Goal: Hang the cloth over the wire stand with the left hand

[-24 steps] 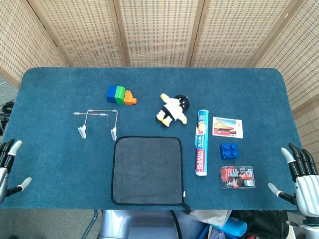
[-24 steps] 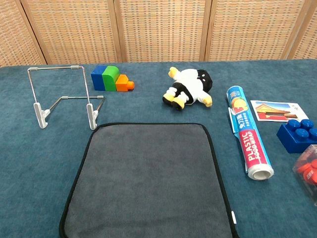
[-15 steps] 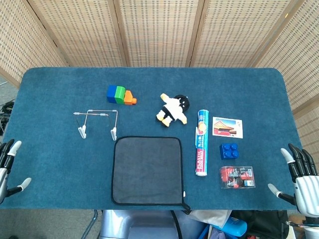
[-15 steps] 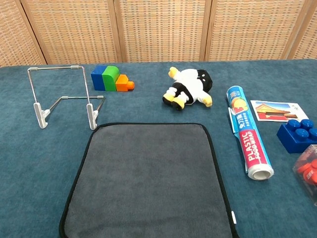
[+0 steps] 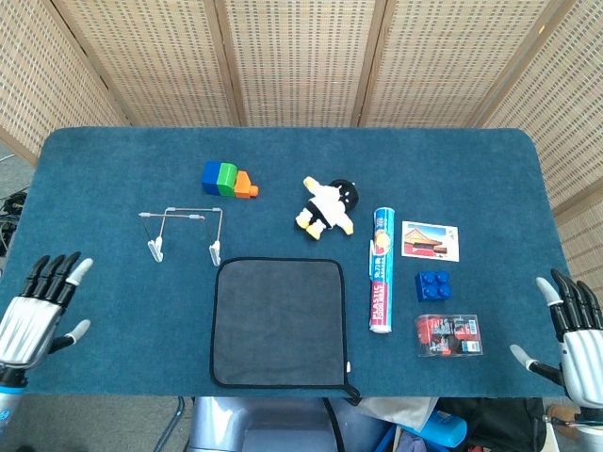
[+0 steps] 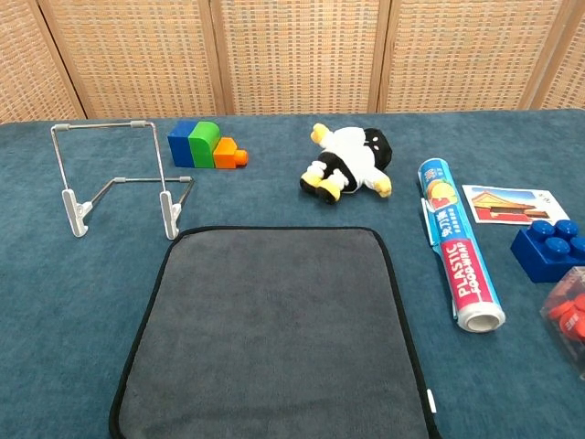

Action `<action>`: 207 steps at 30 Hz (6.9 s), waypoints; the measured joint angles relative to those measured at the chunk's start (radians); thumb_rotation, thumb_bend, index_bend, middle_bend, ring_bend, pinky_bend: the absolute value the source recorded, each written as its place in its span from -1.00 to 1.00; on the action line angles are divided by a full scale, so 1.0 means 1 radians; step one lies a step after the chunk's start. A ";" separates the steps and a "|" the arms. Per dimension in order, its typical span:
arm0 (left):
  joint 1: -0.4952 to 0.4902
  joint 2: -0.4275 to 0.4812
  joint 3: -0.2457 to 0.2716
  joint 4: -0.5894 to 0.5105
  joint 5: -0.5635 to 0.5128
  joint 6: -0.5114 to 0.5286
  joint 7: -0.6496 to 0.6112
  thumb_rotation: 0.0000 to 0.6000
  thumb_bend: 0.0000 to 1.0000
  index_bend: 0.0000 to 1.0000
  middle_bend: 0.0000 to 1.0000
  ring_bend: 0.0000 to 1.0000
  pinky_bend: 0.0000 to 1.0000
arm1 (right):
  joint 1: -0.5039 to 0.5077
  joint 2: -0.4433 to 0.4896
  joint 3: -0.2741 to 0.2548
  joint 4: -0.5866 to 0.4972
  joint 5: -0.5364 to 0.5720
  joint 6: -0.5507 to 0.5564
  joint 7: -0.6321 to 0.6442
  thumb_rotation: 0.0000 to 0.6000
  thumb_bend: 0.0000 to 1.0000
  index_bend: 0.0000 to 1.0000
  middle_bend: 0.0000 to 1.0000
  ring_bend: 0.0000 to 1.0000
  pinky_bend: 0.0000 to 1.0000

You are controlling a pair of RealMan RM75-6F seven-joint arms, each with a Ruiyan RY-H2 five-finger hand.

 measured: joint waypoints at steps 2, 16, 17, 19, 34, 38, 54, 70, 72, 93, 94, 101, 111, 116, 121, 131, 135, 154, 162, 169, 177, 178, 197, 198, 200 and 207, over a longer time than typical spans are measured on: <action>-0.046 -0.042 0.010 0.095 0.065 -0.017 -0.027 1.00 -0.50 -0.59 -1.00 -1.00 -1.00 | 0.002 -0.001 0.002 -0.001 0.005 -0.006 -0.004 1.00 -1.00 -0.98 -1.00 -1.00 -1.00; -0.241 -0.341 0.110 0.486 0.274 -0.078 -0.106 1.00 -0.36 -0.26 -1.00 -1.00 -1.00 | 0.007 0.000 0.009 -0.002 0.031 -0.028 -0.002 1.00 -1.00 -0.98 -1.00 -1.00 -1.00; -0.243 -0.345 0.111 0.487 0.275 -0.079 -0.102 1.00 -0.36 -0.26 -1.00 -1.00 -1.00 | 0.007 0.002 0.008 -0.002 0.030 -0.028 -0.001 1.00 -1.00 -0.98 -1.00 -1.00 -1.00; -0.250 -0.358 0.116 0.491 0.277 -0.080 -0.086 1.00 -0.36 -0.24 -1.00 -1.00 -1.00 | 0.006 0.004 0.007 -0.003 0.029 -0.027 0.002 1.00 -1.00 -0.98 -1.00 -1.00 -1.00; -0.312 -0.452 0.143 0.554 0.262 -0.146 -0.016 1.00 -0.36 -0.23 -1.00 -1.00 -1.00 | 0.005 0.016 0.007 -0.006 0.035 -0.033 0.026 1.00 -1.00 -0.98 -1.00 -1.00 -1.00; -0.324 -0.478 0.141 0.571 0.244 -0.162 -0.003 1.00 -0.36 -0.23 -1.00 -1.00 -1.00 | 0.008 0.017 0.009 -0.006 0.044 -0.045 0.029 1.00 -1.00 -0.98 -1.00 -1.00 -1.00; -0.374 -0.549 0.129 0.598 0.183 -0.215 0.066 1.00 -0.36 -0.23 -1.00 -1.00 -1.00 | 0.012 0.029 0.012 -0.008 0.057 -0.057 0.057 1.00 -1.00 -0.98 -1.00 -1.00 -1.00; -0.395 -0.585 0.155 0.608 0.163 -0.221 0.109 1.00 -0.31 -0.22 -1.00 -1.00 -1.00 | 0.010 0.034 0.012 -0.009 0.057 -0.055 0.071 1.00 -1.00 -0.98 -1.00 -1.00 -1.00; -0.396 -0.588 0.155 0.606 0.160 -0.222 0.116 1.00 -0.25 -0.20 -1.00 -1.00 -1.00 | 0.010 0.036 0.013 -0.009 0.057 -0.054 0.075 1.00 -1.00 -0.98 -1.00 -1.00 -1.00; -0.411 -0.594 0.156 0.578 0.133 -0.214 0.151 1.00 -0.09 0.12 -1.00 -1.00 -1.00 | 0.009 0.045 0.009 -0.011 0.055 -0.058 0.094 1.00 -1.00 -0.98 -1.00 -1.00 -1.00; -0.412 -0.595 0.156 0.578 0.132 -0.212 0.149 1.00 -0.09 0.17 -1.00 -1.00 -1.00 | 0.009 0.045 0.009 -0.012 0.055 -0.058 0.096 1.00 -1.00 -0.98 -1.00 -1.00 -1.00; -0.418 -0.599 0.151 0.572 0.126 -0.205 0.146 1.00 -0.09 0.34 -1.00 -1.00 -1.00 | 0.009 0.047 0.009 -0.012 0.055 -0.059 0.100 1.00 -1.00 -0.98 -1.00 -1.00 -1.00; -0.437 -0.606 0.133 0.554 0.126 -0.181 0.147 1.00 -0.10 0.37 -1.00 -1.00 -1.00 | 0.010 0.054 0.007 -0.017 0.056 -0.065 0.109 1.00 -1.00 -0.98 -1.00 -1.00 -1.00; -0.457 -0.606 0.122 0.524 0.135 -0.178 0.178 1.00 -0.11 0.36 -1.00 -1.00 -1.00 | 0.010 0.056 0.008 -0.016 0.060 -0.066 0.116 1.00 -1.00 -0.98 -1.00 -1.00 -1.00; -0.497 -0.603 0.099 0.464 0.142 -0.201 0.234 1.00 -0.12 0.36 -1.00 -1.00 -1.00 | 0.011 0.057 0.013 -0.014 0.068 -0.068 0.121 1.00 -1.00 -0.98 -1.00 -1.00 -1.00; -0.612 -0.627 0.026 0.380 0.127 -0.309 0.298 1.00 -0.17 0.36 -1.00 -1.00 -1.00 | 0.003 0.038 0.025 -0.003 0.071 -0.038 0.074 1.00 -1.00 -0.98 -1.00 -1.00 -1.00; -0.656 -0.662 0.009 0.394 0.127 -0.345 0.302 1.00 -0.19 0.36 -1.00 -1.00 -1.00 | 0.001 0.033 0.028 0.002 0.073 -0.033 0.068 1.00 -1.00 -0.98 -1.00 -1.00 -1.00; -0.770 -0.820 -0.049 0.520 0.058 -0.455 0.335 1.00 -0.19 0.36 -1.00 -1.00 -1.00 | 0.009 0.045 0.029 0.006 0.088 -0.062 0.110 1.00 -1.00 -0.98 -1.00 -1.00 -1.00; -0.809 -0.858 -0.044 0.561 0.064 -0.441 0.292 1.00 -0.19 0.36 -1.00 -1.00 -1.00 | 0.013 0.050 0.030 0.006 0.094 -0.074 0.122 1.00 -1.00 -0.98 -1.00 -1.00 -1.00; -0.835 -0.880 -0.039 0.594 0.057 -0.450 0.273 1.00 -0.21 0.36 -1.00 -1.00 -1.00 | 0.015 0.054 0.031 0.003 0.097 -0.079 0.133 1.00 -1.00 -0.98 -1.00 -1.00 -1.00; -0.842 -0.914 -0.037 0.623 0.037 -0.458 0.289 1.00 -0.23 0.35 -1.00 -1.00 -1.00 | 0.017 0.059 0.029 0.001 0.099 -0.087 0.141 1.00 -1.00 -0.98 -1.00 -1.00 -1.00; -0.843 -0.919 -0.038 0.628 0.034 -0.459 0.291 1.00 -0.24 0.34 -1.00 -1.00 -1.00 | 0.017 0.059 0.029 0.001 0.099 -0.088 0.142 1.00 -1.00 -0.98 -1.00 -1.00 -1.00; -0.865 -1.006 -0.044 0.721 -0.006 -0.477 0.317 1.00 -0.32 -0.14 -1.00 -1.00 -1.00 | 0.018 0.071 0.029 0.000 0.108 -0.099 0.167 1.00 -1.00 -0.98 -1.00 -1.00 -1.00; -0.864 -1.008 -0.044 0.722 -0.008 -0.475 0.317 1.00 -0.33 -0.31 -1.00 -1.00 -1.00 | 0.018 0.072 0.029 0.000 0.108 -0.099 0.168 1.00 -1.00 -0.98 -1.00 -1.00 -1.00; -0.863 -1.014 -0.047 0.726 -0.011 -0.463 0.316 1.00 -0.35 -0.47 -1.00 -1.00 -1.00 | 0.018 0.072 0.028 0.000 0.108 -0.099 0.170 1.00 -1.00 -0.98 -1.00 -1.00 -1.00; -0.856 -1.027 -0.059 0.736 -0.025 -0.428 0.312 1.00 -0.35 -0.99 -1.00 -1.00 -1.00 | 0.018 0.074 0.026 -0.001 0.107 -0.103 0.171 1.00 -1.00 -0.98 -1.00 -1.00 -1.00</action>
